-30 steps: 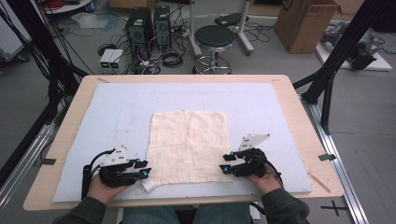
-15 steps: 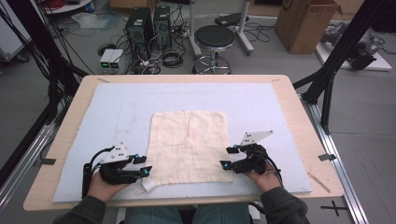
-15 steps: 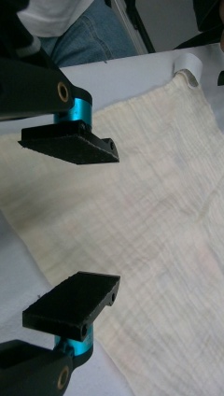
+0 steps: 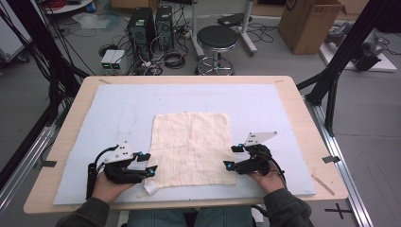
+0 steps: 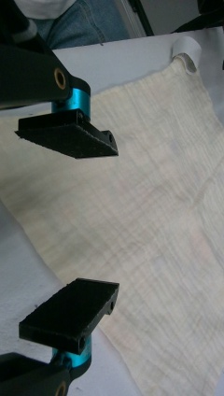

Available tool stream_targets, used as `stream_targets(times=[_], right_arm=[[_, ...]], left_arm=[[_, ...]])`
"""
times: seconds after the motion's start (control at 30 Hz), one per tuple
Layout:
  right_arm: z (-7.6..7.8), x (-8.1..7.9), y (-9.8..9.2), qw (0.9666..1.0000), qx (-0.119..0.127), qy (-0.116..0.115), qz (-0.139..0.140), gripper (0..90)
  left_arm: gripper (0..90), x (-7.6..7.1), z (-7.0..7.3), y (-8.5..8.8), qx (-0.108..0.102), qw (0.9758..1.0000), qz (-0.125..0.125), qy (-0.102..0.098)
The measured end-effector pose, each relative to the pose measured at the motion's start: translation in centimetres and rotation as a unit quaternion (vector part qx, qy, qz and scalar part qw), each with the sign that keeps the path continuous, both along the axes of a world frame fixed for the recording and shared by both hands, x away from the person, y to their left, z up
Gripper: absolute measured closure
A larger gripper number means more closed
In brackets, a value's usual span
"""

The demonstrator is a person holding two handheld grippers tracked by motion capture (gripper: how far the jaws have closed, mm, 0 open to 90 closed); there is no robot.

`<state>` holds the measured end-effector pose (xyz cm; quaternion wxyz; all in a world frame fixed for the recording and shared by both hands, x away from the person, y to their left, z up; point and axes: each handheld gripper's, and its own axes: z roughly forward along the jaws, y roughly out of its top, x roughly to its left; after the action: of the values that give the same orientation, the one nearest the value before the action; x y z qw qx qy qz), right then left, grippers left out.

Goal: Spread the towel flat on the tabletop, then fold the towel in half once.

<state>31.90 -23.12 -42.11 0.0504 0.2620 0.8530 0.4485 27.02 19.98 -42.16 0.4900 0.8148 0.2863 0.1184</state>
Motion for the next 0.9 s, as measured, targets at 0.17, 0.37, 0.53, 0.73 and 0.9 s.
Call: stream_targets(times=[0.17, 0.37, 0.53, 0.73, 0.9], right_arm=[[0.0, 0.0, 0.0, 1.0000, -0.002, 0.000, 0.001, 27.9], [0.0, 0.0, 0.1, 1.0000, -0.005, 0.003, 0.000, 27.5], [-0.1, 0.2, 0.1, 1.0000, -0.005, 0.000, -0.002, 27.4], [-0.1, 1.0, -0.1, 0.9999, -0.009, 0.002, -0.005, 27.2], [0.3, 2.1, -0.3, 0.9999, -0.011, -0.001, -0.012, 27.2]], left_arm=[[44.7, -0.1, 0.1, -0.1, 0.002, 1.0000, 0.000, -0.001], [44.3, 0.1, 0.1, 0.0, 0.005, 1.0000, -0.003, 0.000], [44.2, 0.2, 0.1, 0.0, 0.004, 1.0000, 0.001, 0.003], [44.0, 0.9, 0.2, 0.2, 0.004, 1.0000, 0.007, 0.006], [44.2, 1.8, 0.4, 0.4, -0.002, 0.9999, 0.010, 0.012]])
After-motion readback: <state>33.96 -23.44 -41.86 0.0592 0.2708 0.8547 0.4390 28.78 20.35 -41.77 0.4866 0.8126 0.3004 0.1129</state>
